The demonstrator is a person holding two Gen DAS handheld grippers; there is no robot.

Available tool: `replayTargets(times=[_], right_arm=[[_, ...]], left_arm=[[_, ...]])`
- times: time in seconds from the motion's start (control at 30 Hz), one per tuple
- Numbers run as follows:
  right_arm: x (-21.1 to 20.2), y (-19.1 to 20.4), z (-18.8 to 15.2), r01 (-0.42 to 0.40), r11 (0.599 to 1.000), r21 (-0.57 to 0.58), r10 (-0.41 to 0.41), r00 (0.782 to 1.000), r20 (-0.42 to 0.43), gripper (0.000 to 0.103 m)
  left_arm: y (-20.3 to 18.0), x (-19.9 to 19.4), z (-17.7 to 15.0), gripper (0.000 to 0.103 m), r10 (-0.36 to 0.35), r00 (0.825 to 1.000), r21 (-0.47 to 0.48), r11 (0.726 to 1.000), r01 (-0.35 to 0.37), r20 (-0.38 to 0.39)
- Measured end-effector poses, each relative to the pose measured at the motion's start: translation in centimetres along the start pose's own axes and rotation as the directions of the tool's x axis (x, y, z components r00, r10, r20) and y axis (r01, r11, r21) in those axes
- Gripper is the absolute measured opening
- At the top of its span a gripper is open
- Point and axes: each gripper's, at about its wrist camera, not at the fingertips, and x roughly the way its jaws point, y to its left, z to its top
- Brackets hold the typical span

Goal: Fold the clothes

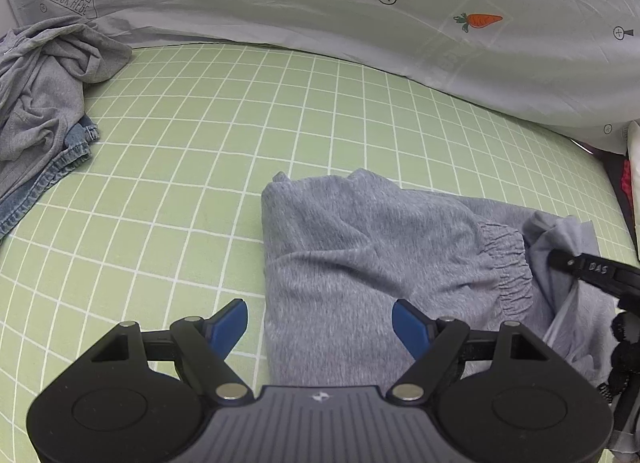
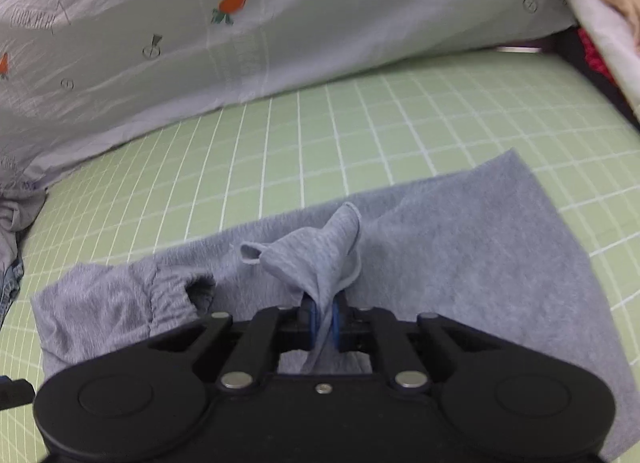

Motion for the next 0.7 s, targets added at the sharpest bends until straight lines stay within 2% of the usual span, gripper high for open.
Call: replayTargets(times=[0.1,0.13,0.17,0.2,0.23,0.3,0.33,0.4,0.43,0.47,0.57,0.7], right_arm=[[-1.8,1.2,1.3,0.025,0.999,-0.028,-0.023,0.995,0.096,0.008],[-1.4,1.8,1.5,0.017,0.998,-0.054,-0.013,0.996,0.086,0.009],[-0.8,2.4,1.6,0.006,0.996,-0.084,-0.001,0.998,0.067,0.017],[0.3,3.0,1.5,-0.012,0.994,-0.110,0.013,1.000,0.013,0.026],[1.6,3.6,1.2,-0.032,0.990,-0.134,0.026,0.998,-0.049,0.044],[2.5,4.3,0.5,-0.065,0.992,-0.104,0.052,0.990,-0.129,0.041],[2.0,4.3,0.2,-0.078,0.994,-0.077,0.068,0.990,-0.125,0.044],[0.2,4.1,-0.1,-0.084,0.995,-0.059,0.079,0.994,-0.074,0.060],[-0.6,4.0,-0.1,-0.069,0.996,-0.056,0.066,0.997,-0.047,0.070],[-1.5,3.6,-0.1,-0.035,0.998,-0.050,0.035,0.999,-0.013,0.074],[-2.5,1.9,0.1,0.079,0.997,-0.008,-0.079,0.997,0.027,0.079],[-0.9,-0.3,-0.6,0.196,0.980,0.022,-0.195,0.980,-0.038,0.081]], left_arm=[[0.8,0.5,0.1,0.080,0.013,1.000,-0.017,1.000,-0.013,-0.006],[1.1,0.7,0.0,0.080,0.016,1.000,-0.026,1.000,-0.016,-0.012],[1.4,0.9,-0.1,0.080,0.017,1.000,-0.035,0.999,-0.017,-0.021],[1.6,1.2,-0.2,0.080,0.016,0.999,-0.044,0.999,-0.017,-0.032],[1.8,1.5,-0.4,0.080,0.015,0.999,-0.053,0.998,-0.018,-0.042],[2.0,1.7,-0.7,0.080,0.013,0.998,-0.065,0.998,-0.017,-0.057],[2.1,1.8,-0.8,0.080,0.011,0.998,-0.067,0.998,-0.015,-0.059],[2.1,1.8,-1.1,0.080,0.008,0.998,-0.071,0.997,-0.012,-0.061],[2.1,1.8,-1.2,0.081,0.007,0.998,-0.074,0.997,-0.011,-0.062],[2.2,2.0,-1.3,0.081,0.006,0.998,-0.079,0.997,-0.011,-0.065],[2.1,2.4,-1.3,0.081,0.002,0.997,-0.080,0.997,-0.008,-0.072],[1.9,2.7,-1.0,0.081,0.000,0.997,-0.070,0.998,-0.006,-0.076]])
